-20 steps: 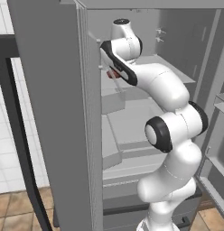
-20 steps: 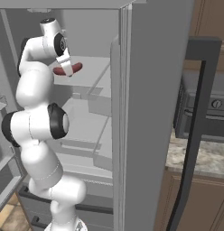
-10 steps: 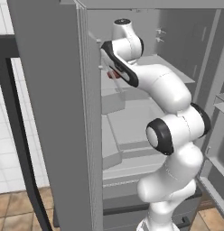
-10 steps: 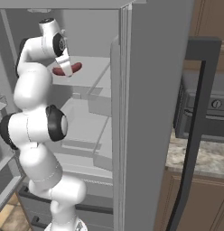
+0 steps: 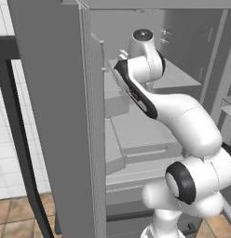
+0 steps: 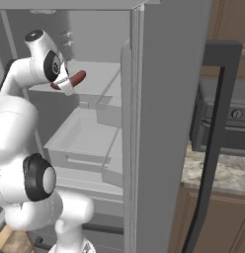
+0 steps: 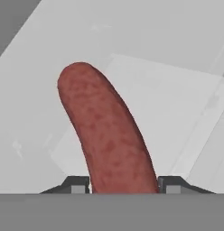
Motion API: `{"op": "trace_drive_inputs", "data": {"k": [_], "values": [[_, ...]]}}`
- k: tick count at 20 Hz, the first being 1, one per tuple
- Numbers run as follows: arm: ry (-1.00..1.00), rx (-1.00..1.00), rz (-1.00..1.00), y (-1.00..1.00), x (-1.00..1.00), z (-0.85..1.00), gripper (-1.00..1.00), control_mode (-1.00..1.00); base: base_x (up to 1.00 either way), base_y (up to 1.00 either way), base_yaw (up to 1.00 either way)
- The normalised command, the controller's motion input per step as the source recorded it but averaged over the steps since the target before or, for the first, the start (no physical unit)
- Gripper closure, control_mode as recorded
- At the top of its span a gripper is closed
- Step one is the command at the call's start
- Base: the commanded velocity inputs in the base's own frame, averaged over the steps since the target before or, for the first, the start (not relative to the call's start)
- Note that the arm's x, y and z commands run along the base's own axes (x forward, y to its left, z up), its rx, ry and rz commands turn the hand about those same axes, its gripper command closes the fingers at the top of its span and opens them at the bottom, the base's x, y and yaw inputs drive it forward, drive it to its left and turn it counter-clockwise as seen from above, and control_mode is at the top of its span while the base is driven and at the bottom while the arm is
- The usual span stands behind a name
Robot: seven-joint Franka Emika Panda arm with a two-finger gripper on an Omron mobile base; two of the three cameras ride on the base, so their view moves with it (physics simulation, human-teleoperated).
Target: Move the hot dog bun to the plate on the dining table and place the condiment next to that plate. Then navigate to the fridge and take the sausage and place it on the plate as well.
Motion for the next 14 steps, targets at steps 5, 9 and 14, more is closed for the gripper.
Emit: {"op": "trace_drive_inputs", "data": {"k": [5,9,14], "values": [[-0.13,0.0,0.0,-0.31,-0.89,0.43,1.0,-1.0,0.0,0.0,0.0],[0.01,0.0,0.0,-0.29,-0.85,0.55,1.0,-1.0,0.0,0.0,0.0],[0.1,0.0,0.0,-0.19,-0.81,0.6,1.0,-1.0,0.0,0.0,0.0]]}}
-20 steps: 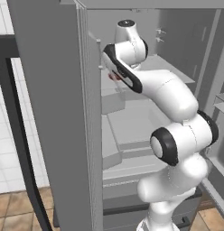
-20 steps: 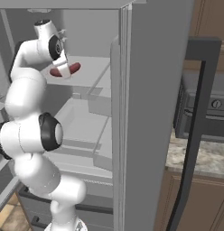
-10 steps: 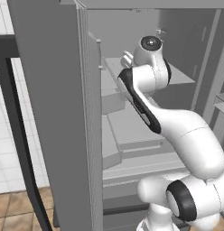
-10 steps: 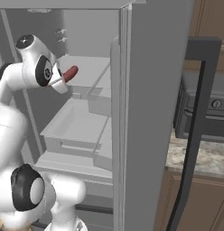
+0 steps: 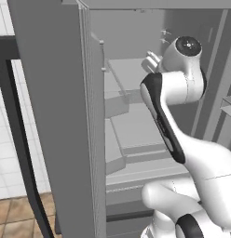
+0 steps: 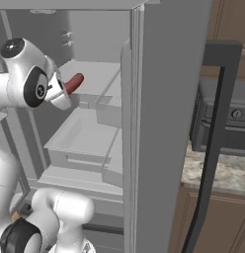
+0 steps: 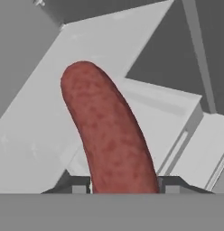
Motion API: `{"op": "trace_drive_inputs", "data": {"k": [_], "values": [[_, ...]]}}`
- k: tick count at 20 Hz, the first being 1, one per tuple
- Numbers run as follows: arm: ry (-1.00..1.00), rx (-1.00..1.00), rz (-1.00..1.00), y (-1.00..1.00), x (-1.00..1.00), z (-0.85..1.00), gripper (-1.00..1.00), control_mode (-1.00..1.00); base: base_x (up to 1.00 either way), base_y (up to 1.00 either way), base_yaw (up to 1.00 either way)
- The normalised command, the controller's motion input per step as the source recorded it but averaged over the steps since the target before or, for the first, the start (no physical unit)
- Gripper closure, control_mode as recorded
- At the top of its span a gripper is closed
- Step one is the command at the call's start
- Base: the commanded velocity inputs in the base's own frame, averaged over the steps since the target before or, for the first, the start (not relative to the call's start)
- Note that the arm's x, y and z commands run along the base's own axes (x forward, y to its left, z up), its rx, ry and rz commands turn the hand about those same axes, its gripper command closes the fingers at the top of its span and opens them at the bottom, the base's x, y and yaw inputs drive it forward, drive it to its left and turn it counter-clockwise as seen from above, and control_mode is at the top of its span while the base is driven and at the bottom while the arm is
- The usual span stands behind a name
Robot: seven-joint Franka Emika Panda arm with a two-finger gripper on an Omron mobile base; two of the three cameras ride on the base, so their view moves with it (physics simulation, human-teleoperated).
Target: Move the hot dog bun to the plate on the dining table and place the condiment next to that plate. Then navigate to the fridge and take the sausage and place it on the plate as well.
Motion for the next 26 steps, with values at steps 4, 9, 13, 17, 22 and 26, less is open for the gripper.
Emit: {"op": "trace_drive_inputs", "data": {"k": [4,9,13,17,22,26], "values": [[0.17,-0.02,0.0,-0.06,-0.8,0.38,1.0,-1.0,0.0,0.0,0.0],[0.13,-0.11,0.05,-0.1,-0.8,0.1,1.0,-1.0,0.0,0.0,0.0],[0.04,-0.06,0.08,-0.19,-0.84,0.0,1.0,-1.0,0.0,0.0,0.0],[0.0,0.0,0.0,-0.12,-0.52,-0.14,1.0,-1.0,0.0,0.0,0.0],[0.0,0.0,0.0,0.0,0.0,-0.08,1.0,-1.0,0.0,0.0,0.0],[-0.05,0.0,0.0,-0.06,-0.38,-0.19,1.0,-1.0,0.0,0.0,0.0]]}}
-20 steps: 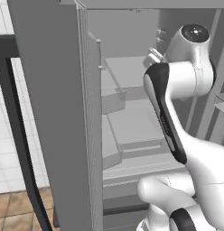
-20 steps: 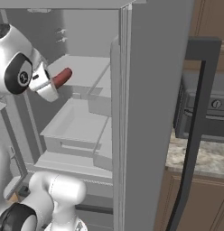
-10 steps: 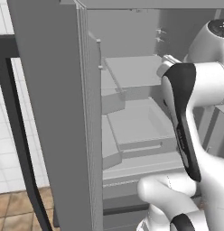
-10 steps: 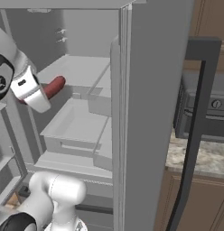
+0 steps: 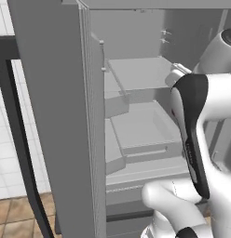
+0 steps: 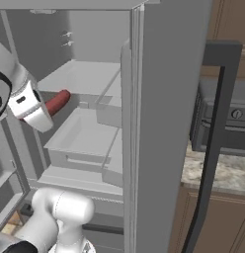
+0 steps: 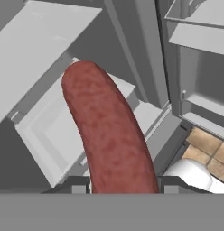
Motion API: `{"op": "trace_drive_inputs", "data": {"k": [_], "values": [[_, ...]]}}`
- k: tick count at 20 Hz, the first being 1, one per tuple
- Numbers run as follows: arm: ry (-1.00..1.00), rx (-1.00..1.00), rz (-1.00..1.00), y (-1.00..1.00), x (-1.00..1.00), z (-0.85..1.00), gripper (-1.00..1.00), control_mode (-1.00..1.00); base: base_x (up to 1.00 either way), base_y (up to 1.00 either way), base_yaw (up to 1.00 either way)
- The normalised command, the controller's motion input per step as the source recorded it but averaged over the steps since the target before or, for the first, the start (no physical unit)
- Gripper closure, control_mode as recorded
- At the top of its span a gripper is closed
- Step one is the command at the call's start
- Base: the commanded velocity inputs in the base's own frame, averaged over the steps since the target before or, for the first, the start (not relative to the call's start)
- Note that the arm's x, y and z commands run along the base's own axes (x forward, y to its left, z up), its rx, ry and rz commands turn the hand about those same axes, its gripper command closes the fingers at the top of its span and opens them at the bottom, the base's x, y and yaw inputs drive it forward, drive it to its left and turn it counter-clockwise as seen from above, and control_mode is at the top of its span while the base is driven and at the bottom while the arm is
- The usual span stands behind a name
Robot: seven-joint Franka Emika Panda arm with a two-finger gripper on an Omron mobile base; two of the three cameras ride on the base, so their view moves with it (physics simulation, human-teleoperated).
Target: Move the hot dog bun to the plate on the dining table and place the condiment next to that plate. Then navigate to the fridge and take the sausage and place it on the plate as well.
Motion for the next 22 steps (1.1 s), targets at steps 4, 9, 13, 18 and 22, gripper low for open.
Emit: {"op": "trace_drive_inputs", "data": {"k": [4,9,13,18,22], "values": [[0.0,0.0,0.0,0.0,0.0,0.0,1.0,1.0,-0.78,0.01,0.0],[0.0,0.0,0.0,0.0,0.0,0.0,1.0,1.0,-0.93,0.13,-0.04],[0.0,0.0,0.0,0.0,0.0,0.0,1.0,1.0,-0.99,0.2,-0.12],[0.0,0.0,0.0,0.0,0.0,0.0,1.0,1.0,-1.0,0.03,-0.36],[0.0,0.0,0.0,0.0,0.0,0.0,1.0,1.0,-0.91,0.0,-0.64]]}}
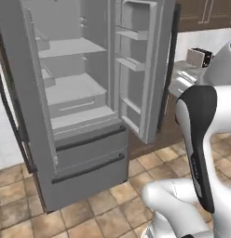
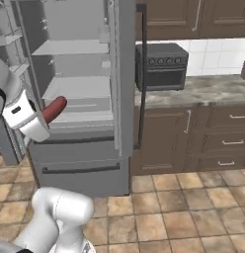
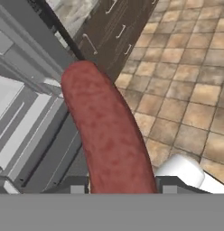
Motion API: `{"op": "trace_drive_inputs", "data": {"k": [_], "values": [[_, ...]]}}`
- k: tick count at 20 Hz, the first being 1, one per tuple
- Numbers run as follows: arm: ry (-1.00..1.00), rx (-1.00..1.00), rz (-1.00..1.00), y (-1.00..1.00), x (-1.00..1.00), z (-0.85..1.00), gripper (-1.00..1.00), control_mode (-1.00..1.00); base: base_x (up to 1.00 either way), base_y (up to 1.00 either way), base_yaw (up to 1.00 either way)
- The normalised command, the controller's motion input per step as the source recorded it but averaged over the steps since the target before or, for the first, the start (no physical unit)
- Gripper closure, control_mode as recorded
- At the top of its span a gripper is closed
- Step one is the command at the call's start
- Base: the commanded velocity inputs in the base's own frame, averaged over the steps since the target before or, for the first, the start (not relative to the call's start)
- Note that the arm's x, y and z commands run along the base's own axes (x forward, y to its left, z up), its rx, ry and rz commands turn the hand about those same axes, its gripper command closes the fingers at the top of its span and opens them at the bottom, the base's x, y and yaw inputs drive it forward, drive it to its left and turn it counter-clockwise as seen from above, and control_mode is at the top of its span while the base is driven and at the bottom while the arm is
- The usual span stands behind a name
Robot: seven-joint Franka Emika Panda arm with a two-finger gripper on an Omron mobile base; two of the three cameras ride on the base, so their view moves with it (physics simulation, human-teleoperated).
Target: Move the hot dog bun to the plate on the dining table and place the condiment next to that plate. Then navigate to the fridge and take the sausage and place it on the plate as well.
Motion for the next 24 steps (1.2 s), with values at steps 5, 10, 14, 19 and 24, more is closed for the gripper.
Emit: {"op": "trace_drive_inputs", "data": {"k": [5,10,14,19,24], "values": [[0.0,0.0,0.0,0.0,0.0,0.0,1.0,1.0,-0.57,0.0,-0.79],[0.0,0.0,0.0,0.0,0.0,0.0,1.0,1.0,-0.51,0.0,-0.8],[0.0,0.0,0.0,0.0,0.0,0.0,1.0,1.0,-0.43,-0.02,-0.8],[0.0,0.0,0.0,0.0,0.0,0.0,1.0,1.0,-0.3,-0.03,-0.83],[0.0,0.0,0.0,0.0,0.0,0.0,1.0,1.0,-0.02,0.0,-0.77]]}}
